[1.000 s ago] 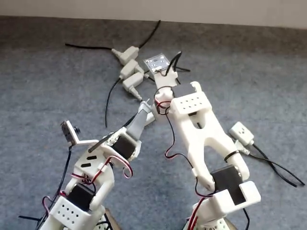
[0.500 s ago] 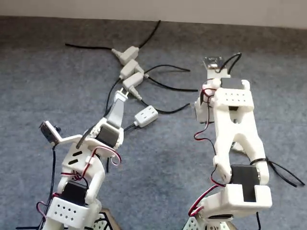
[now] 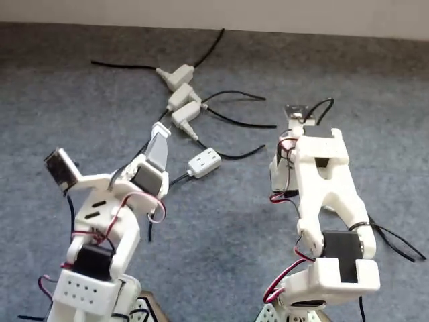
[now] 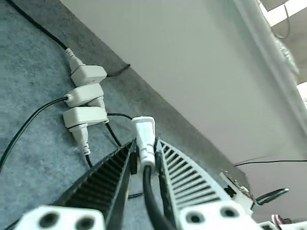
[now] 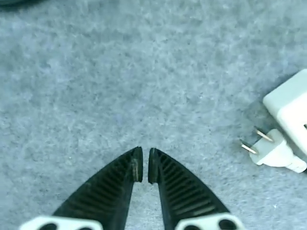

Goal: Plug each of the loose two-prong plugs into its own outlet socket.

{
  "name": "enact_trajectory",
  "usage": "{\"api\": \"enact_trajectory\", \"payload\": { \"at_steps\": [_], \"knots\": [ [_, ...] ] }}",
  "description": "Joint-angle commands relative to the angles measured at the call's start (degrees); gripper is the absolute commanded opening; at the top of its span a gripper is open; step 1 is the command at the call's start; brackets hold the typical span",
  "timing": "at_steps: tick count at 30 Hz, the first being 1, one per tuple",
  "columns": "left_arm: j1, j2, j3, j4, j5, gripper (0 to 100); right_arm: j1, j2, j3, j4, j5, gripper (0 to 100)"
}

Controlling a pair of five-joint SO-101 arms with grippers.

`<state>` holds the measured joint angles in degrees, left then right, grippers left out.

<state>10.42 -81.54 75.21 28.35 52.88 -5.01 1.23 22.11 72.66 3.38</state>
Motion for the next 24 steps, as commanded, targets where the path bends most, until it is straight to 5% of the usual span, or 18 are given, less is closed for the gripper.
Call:
{"api": "enact_trajectory", "payload": {
  "at_steps": [1, 17, 24],
  "knots": [
    [-0.3, 15.9, -12.0, 3.3, -0.9, 1, 0.5, -1.1, 0.3, -1.1, -1.3, 3.3],
    [8.1, 74.2, -66.9, 36.8, 6.9, 1, 0.5, -1.0, 9.7, -10.9, -1.4, 3.3],
    [9.5, 85.9, -78.5, 40.7, 8.1, 1, 0.5, -0.9, 10.4, -12.9, -1.4, 3.3]
  ]
}}
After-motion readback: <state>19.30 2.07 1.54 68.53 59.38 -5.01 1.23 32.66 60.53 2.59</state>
